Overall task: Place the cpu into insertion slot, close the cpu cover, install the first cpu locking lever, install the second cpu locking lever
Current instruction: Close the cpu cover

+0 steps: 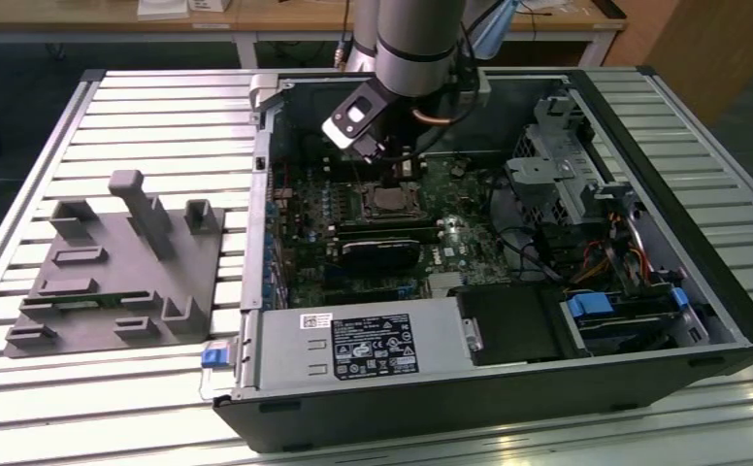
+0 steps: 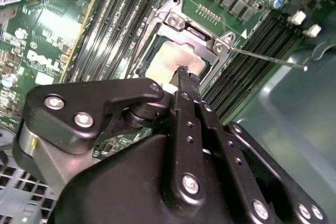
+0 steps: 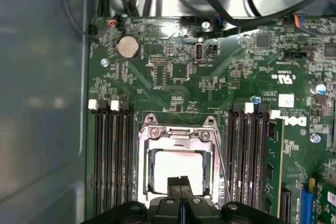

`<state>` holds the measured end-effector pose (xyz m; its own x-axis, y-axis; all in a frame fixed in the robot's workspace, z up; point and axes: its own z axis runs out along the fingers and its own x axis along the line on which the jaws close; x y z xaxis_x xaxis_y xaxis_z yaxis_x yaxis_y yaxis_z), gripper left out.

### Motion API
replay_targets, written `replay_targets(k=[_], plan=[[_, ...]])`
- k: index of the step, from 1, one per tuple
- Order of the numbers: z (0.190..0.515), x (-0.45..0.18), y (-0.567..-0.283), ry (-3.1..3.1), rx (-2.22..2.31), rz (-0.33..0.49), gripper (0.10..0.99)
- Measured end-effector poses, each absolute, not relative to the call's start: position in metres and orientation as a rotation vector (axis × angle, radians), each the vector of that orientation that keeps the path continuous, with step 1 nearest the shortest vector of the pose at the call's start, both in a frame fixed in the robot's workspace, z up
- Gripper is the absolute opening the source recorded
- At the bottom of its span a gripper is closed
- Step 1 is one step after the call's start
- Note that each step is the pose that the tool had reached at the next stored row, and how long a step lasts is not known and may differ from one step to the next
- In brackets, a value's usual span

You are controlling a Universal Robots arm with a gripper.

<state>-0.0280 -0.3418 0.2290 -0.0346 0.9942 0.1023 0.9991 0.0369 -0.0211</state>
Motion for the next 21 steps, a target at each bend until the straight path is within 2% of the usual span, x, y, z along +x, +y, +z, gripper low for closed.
replay_targets(k=[21], plan=[[0.2283,-0.028,-0.3418,-2.544,-1.672,-0.058,0.106]])
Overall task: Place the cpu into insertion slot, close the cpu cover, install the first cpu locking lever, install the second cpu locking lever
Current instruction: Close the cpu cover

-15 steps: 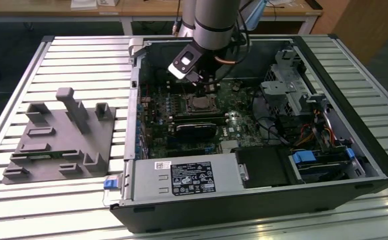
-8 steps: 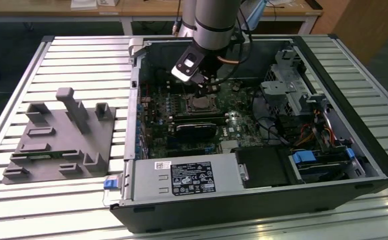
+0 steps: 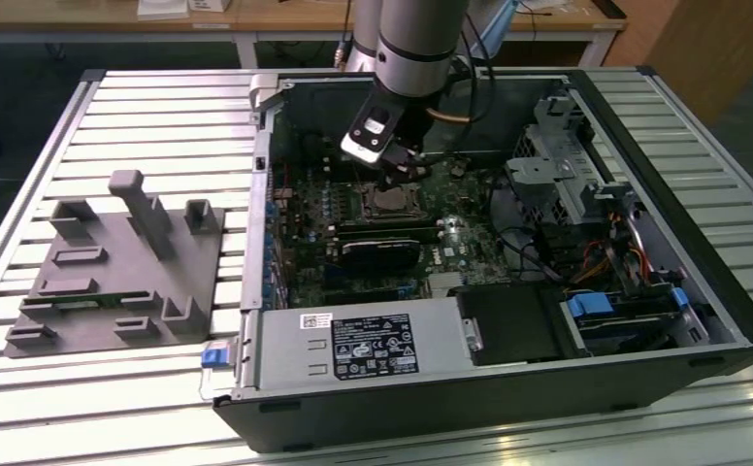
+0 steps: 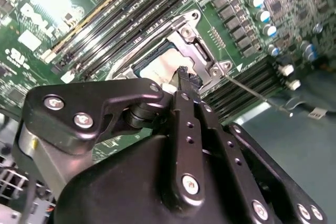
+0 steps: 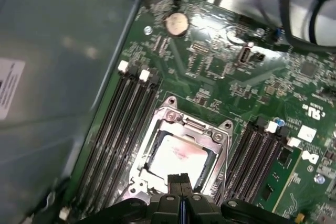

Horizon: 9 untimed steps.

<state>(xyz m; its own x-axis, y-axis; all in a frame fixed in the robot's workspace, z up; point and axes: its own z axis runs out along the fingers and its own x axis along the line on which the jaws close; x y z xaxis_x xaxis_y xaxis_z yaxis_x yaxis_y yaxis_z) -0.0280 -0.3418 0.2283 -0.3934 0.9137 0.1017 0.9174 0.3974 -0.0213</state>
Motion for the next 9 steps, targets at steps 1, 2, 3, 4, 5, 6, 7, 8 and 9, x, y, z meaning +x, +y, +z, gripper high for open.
replay_targets(k=[1,2,3,4,5,6,7,8,9], plan=[[0.2283,-0.028,-0.3418,-2.558,-1.65,-0.057,0.106],[0.2283,-0.028,-0.3418,-2.574,-1.625,-0.055,0.106],[0.2282,-0.028,-0.3418,-2.588,-1.602,-0.054,0.106],[0.2282,-0.028,-0.3418,-2.602,-1.578,-0.053,0.106],[0.2282,-0.0281,-0.3418,-2.616,-1.555,-0.051,0.106],[0.2282,-0.0281,-0.3418,-2.629,-1.531,-0.05,0.106],[0.2281,-0.028,-0.3418,-2.642,-1.508,-0.049,0.106],[0.2281,-0.028,-0.3418,-2.656,-1.483,-0.047,0.106],[0.2281,-0.028,-0.3418,-2.669,-1.458,-0.046,0.106]])
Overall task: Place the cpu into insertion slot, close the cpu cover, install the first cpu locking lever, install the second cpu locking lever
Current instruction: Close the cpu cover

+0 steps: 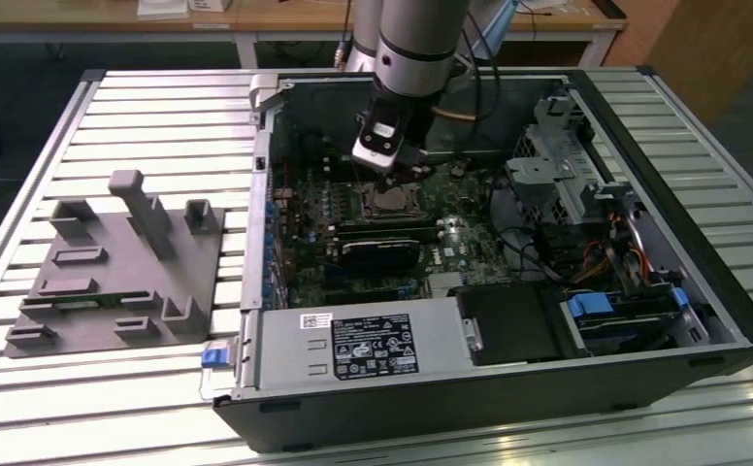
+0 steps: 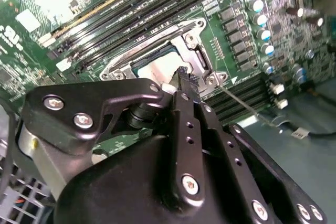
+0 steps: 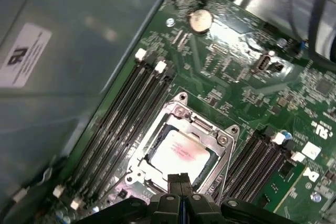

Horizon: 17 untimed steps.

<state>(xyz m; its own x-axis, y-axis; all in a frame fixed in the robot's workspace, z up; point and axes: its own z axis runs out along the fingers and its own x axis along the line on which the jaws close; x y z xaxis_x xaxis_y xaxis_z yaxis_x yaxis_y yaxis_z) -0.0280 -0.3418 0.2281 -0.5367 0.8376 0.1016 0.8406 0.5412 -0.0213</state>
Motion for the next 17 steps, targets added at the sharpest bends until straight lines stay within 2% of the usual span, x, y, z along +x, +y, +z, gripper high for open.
replay_targets(k=[17], plan=[[0.2275,-0.0281,-0.3418,-2.857,-1.034,-0.022,0.106]])
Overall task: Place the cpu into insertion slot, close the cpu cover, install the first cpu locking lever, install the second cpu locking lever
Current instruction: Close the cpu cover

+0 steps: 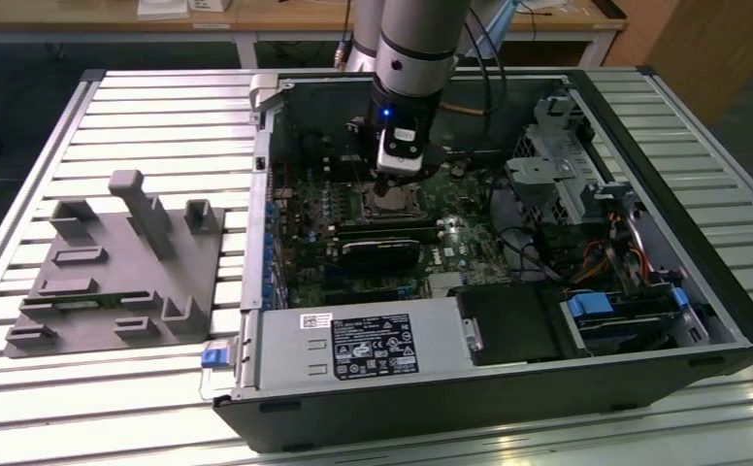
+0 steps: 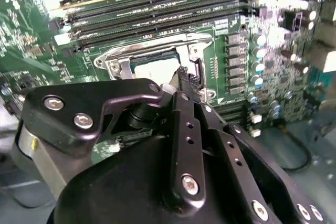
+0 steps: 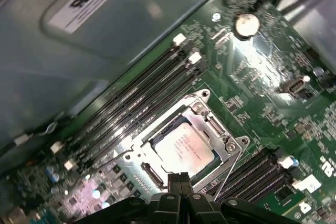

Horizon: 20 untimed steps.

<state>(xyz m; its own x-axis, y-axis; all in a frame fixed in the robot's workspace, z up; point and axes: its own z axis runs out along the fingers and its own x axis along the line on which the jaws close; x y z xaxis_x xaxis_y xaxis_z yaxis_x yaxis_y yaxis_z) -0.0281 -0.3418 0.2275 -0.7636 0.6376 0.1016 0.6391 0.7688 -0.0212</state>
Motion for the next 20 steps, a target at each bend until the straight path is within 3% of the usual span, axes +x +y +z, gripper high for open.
replay_targets(k=[20], plan=[[0.2264,-0.0281,-0.3418,-2.995,-0.531,-0.003,0.106]])
